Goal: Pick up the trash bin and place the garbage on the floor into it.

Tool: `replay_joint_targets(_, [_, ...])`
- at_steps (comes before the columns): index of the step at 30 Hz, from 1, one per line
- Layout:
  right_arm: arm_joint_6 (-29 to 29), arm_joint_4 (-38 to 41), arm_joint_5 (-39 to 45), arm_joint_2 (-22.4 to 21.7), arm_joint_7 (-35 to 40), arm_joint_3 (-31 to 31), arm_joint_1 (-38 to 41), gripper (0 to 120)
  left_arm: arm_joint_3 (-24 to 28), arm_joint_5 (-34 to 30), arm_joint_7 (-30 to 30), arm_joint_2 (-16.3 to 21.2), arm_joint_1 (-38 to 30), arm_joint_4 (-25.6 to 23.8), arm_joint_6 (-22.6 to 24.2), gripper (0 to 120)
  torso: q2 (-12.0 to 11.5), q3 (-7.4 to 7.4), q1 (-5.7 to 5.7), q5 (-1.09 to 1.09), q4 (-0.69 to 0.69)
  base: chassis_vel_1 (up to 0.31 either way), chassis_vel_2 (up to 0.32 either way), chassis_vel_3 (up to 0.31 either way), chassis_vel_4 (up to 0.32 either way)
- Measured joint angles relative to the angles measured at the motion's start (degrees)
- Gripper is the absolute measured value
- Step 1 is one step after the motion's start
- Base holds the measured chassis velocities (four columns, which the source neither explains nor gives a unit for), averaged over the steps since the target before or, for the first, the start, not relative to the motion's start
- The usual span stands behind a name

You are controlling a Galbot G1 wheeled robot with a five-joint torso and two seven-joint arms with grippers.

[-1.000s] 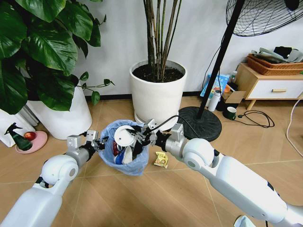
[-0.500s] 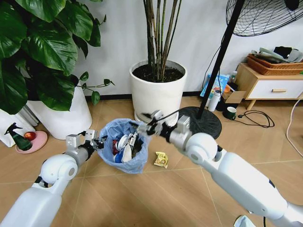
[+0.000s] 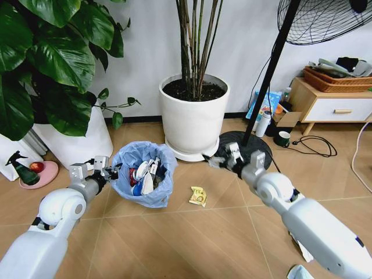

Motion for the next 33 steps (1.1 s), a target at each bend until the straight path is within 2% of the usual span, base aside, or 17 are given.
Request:
replay_joint_targets(7, [1.8,-9.2,-7.4,4.5,-2.4,-1.8,-2.2,100,0.3,-0.4,-0.5,0.2,-0.1,-0.7,0.1,0,0.0,0.00,0.00,-0.02,0.01,0.000,0.000,0.000,0.000])
replay_joint_targets(12, [5.2,-21.9,-14.6,13.4,-5.0,-3.6,0.4,98,0.6,-1.0,-0.8,1.2,0.6,-1.9,0.2,0,0.0,0.00,0.00,-0.03,0.02,0.000,0.000,0.000,0.000])
replay_joint_targets(16, [5.7,-27.2,-16.5,16.7,-5.8,-4.3,2.7,97,0.6,-1.0,-0.9,1.4,1.2,-2.3,0.3,0,0.0,0.00,0.00,-0.01,0.03,0.000,0.000,0.000,0.000])
replay_joint_targets(27, [6.5,-36.2,-20.6,20.9,-7.0,-5.8,7.8,94,1.3,-0.6,-1.0,1.0,1.0,-2.7,0.4,0,0.0,0.00,0.00,-0.01,0.01,0.000,0.000,0.000,0.000])
replay_joint_targets(33, [6.7,-40.0,-21.8,23.1,-7.2,-5.9,10.3,86,1.3,-0.6,-0.7,1.0,1.0,-2.6,0.4,0,0.0,0.00,0.00,-0.02,0.02,0.000,0.000,0.000,0.000])
